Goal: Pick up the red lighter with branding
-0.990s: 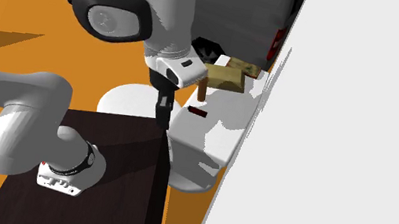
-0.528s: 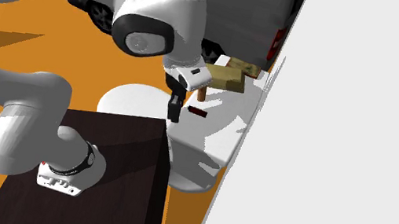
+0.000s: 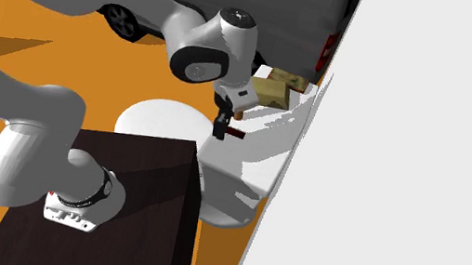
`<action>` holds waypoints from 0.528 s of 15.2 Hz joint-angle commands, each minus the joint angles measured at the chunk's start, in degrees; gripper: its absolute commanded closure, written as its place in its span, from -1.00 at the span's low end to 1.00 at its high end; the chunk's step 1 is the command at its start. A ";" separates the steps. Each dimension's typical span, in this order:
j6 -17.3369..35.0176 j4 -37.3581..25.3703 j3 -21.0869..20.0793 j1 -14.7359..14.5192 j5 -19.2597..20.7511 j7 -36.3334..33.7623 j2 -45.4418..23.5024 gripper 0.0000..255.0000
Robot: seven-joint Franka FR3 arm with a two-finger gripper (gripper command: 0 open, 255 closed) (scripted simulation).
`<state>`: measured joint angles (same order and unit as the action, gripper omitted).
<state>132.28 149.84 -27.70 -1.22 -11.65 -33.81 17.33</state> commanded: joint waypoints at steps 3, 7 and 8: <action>7.81 -2.97 -3.99 1.21 2.79 -8.96 -10.09 -1.00; 11.54 -3.80 -4.78 1.59 5.68 -12.67 -14.79 -1.00; 12.45 -3.64 -4.82 1.66 6.33 -13.12 -15.63 -1.00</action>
<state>143.82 146.03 -32.52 0.31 -5.87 -46.56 2.48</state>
